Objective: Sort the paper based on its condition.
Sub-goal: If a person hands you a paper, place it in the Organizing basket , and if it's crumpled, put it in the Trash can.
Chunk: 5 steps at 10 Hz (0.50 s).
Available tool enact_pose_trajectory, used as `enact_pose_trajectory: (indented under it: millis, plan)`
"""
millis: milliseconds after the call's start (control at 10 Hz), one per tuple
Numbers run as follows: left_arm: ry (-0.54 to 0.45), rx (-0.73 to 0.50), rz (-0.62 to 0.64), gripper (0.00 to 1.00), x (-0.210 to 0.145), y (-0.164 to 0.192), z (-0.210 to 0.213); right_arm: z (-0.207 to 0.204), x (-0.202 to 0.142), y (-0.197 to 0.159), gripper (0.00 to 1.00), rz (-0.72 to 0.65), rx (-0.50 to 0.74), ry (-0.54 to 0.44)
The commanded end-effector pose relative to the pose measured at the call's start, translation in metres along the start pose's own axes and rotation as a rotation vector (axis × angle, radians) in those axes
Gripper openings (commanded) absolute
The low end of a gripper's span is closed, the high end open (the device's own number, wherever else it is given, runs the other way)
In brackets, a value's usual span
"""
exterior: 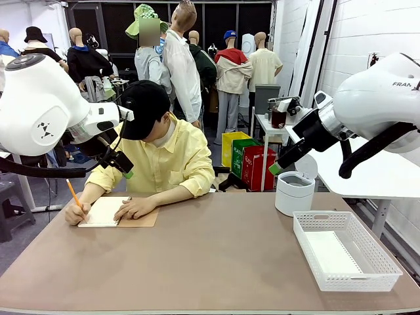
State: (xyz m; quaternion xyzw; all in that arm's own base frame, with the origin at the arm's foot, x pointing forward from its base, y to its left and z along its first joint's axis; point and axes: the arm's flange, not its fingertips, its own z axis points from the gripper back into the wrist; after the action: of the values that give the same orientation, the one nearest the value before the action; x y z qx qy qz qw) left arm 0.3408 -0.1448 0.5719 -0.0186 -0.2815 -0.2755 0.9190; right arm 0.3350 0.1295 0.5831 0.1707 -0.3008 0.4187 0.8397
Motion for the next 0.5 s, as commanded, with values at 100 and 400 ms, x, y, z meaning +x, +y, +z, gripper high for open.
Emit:
enact_pose_trajectory:
  millis: [100, 400]
  plan:
    - [-0.011, 0.002, -0.008, 1.00, -0.0003, 0.0016, -0.0012, 0.0009, -0.0010, -0.0001, 1.00, -0.004, 0.005, 0.002]
    - [-0.011, 0.002, -0.008, 1.00, -0.0003, 0.0016, -0.0012, 0.0009, -0.0010, -0.0001, 1.00, -0.004, 0.005, 0.002]
